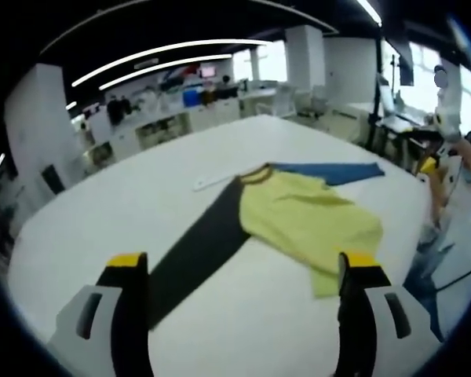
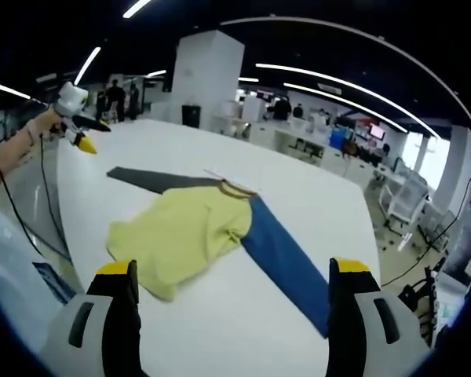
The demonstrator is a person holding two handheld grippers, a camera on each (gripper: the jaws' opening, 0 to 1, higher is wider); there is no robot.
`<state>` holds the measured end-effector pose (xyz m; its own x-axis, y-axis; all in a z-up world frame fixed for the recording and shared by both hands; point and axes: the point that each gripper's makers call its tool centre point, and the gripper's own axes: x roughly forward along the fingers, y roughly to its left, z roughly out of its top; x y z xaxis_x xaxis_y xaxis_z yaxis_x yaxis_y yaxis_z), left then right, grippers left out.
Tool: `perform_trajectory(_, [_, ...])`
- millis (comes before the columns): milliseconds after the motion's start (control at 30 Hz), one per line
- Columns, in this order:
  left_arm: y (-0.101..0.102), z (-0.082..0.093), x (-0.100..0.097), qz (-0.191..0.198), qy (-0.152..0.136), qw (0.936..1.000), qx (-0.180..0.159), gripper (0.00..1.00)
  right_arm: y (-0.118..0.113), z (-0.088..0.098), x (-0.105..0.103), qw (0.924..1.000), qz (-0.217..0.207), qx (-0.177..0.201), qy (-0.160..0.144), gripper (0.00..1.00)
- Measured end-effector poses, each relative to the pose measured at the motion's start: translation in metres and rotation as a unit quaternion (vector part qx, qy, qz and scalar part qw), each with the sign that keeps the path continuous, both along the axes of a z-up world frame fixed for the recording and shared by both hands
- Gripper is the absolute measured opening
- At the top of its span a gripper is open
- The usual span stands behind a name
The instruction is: Fold the garment on the visible template until the final outline fits inside the template.
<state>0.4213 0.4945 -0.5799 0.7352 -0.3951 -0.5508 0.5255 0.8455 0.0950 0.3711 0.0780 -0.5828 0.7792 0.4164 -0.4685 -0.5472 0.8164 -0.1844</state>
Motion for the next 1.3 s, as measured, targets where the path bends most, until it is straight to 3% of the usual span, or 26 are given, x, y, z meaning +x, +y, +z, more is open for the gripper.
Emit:
perform_trajectory(567, [-0.013,-0.002,-0.014,-0.023,0.008,0.9997,-0.003,0.99,0.003,-0.001,-0.002,1.0000,0.004,0.000,0.001,1.00])
perform_trajectory(1300, [-0.024,0.007,-0.017,-0.033,-0.006,0.9994,0.005,0.99,0.006,-0.001,0.001,1.0000,0.007,0.002,0.001,1.00])
